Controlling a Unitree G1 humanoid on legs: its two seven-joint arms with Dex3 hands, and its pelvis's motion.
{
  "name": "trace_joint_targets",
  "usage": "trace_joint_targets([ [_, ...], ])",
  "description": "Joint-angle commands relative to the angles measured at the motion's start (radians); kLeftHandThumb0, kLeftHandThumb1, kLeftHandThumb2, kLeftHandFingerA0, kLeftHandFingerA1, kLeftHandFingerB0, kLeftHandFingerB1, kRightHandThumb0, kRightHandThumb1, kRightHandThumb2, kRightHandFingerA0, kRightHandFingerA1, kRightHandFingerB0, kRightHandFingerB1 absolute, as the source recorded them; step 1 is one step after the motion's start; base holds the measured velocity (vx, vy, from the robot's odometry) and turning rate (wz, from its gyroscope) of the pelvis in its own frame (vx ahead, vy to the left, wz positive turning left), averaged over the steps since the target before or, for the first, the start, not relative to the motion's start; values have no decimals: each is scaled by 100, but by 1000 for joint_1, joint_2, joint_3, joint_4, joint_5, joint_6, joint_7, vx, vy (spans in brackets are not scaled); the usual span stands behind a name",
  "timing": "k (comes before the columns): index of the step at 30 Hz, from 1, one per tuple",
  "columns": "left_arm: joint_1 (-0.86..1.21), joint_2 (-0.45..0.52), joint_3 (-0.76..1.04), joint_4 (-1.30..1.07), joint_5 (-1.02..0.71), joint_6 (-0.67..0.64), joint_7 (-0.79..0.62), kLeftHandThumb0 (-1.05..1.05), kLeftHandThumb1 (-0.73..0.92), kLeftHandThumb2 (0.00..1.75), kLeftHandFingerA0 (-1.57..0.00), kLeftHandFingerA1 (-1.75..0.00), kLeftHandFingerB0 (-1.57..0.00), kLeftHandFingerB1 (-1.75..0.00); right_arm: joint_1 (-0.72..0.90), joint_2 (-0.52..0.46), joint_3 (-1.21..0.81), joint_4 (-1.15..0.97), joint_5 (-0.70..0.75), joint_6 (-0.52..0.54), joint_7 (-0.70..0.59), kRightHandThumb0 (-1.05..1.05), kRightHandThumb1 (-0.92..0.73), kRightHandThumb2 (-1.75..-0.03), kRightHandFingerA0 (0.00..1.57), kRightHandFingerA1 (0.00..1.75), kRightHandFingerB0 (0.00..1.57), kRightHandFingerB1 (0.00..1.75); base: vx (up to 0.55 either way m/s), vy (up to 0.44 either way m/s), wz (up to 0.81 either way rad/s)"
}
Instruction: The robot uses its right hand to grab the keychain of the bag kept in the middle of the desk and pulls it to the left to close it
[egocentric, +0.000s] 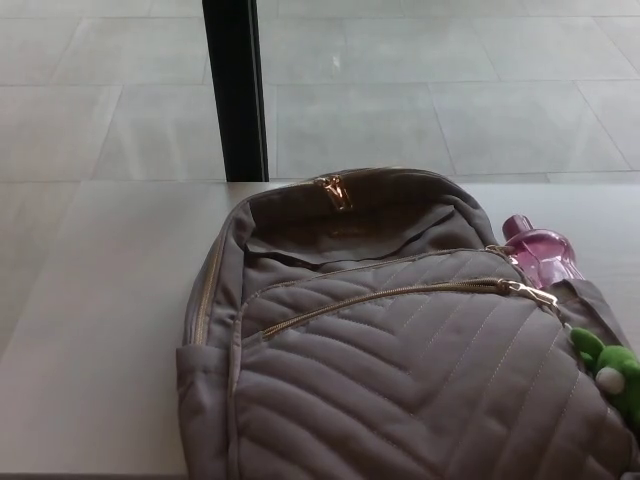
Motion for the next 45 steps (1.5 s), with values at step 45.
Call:
trace_joint_targets([
  [45,-6,17,47,49,-62,-67,-111,-84,73,115,-56,-62,-37,-53,-297,-178,354,-1073,-52,143,240,-44,-64,-59,47,57,49,39,0,0,0],
])
